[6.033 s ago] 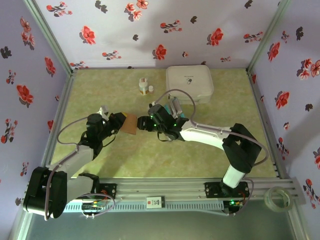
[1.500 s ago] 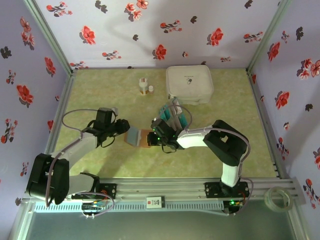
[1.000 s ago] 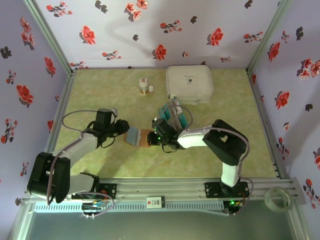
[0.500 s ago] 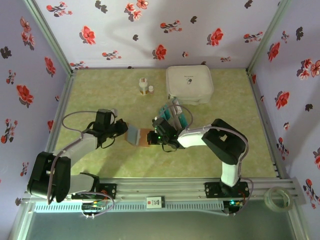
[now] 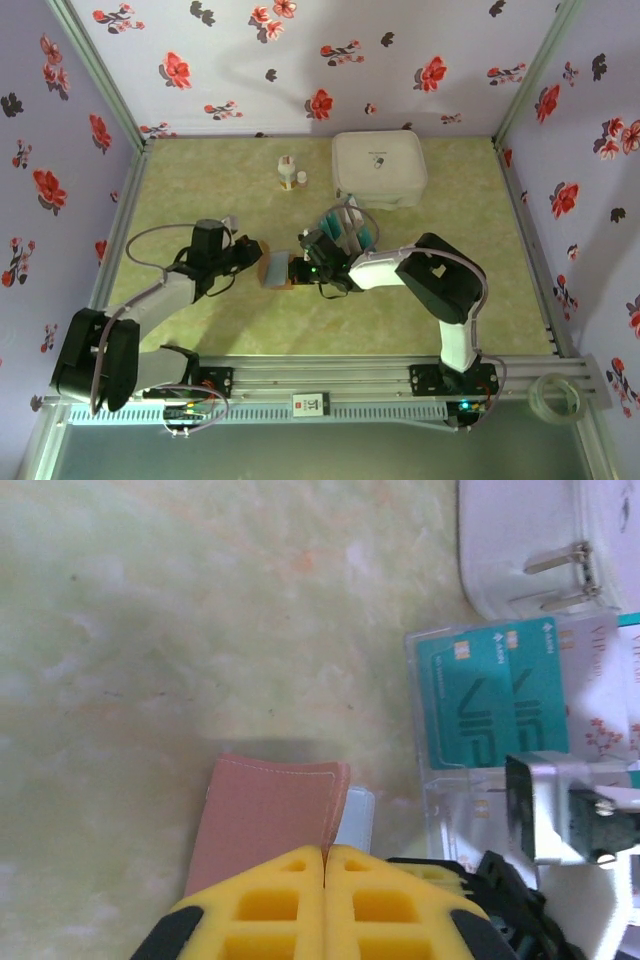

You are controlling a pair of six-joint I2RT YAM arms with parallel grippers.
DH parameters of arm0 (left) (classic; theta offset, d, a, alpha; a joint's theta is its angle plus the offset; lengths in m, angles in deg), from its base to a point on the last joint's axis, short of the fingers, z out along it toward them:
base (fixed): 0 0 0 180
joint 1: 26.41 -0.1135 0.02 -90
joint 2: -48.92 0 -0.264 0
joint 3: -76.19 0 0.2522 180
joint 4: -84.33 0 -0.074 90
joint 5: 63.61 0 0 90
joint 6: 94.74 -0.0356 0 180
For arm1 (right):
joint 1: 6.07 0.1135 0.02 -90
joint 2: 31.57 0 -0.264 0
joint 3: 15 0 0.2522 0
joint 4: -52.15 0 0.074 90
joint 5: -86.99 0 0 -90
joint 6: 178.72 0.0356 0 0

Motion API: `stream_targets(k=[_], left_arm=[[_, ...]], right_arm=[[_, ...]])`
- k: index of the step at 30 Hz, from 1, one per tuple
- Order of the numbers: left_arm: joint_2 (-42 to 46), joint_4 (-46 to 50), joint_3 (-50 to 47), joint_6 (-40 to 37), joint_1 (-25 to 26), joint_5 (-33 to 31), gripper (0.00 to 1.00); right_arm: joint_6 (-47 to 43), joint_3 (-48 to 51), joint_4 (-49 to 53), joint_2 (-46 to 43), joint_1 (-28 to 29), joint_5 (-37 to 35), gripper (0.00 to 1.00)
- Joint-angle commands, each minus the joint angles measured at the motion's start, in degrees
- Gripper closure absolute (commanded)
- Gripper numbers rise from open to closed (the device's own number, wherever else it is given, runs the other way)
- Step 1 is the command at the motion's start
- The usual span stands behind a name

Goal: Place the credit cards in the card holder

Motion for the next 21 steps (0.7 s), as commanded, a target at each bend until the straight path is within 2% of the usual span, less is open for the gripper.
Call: stream_targets(k=[1,5,10,16,21], left_arm=[[0.7,1.7,-1.2,-0.6,0.1,-2.6,1.0],[2.4,4.9,-1.6,-2.3,-0.2,-6.0,1.0],[2.7,5.5,-2.7,-2.8,-0.6,-7.1,1.0],[2.0,6.1,-3.2,-4.0,-0.9,-8.1,1.0],[2.1,9.2,-2.6,-6.1,-0.9,-10.7,0.8]], right_arm=[[-1.4,1.0,6.1,0.5,-0.9,-0.3,0.93],[-2.4,1.2,8.0,-3.0,-1.4,-0.6,0.88],[-4.0,0.6,11.4,-8.7,-2.3,-1.5,0.85],[-6.1,-1.7,16.0,-12.7,-2.5,-2.5,0.75],[-5.4,-3.7,15.7,-12.0,-2.3,-0.3,0.74]])
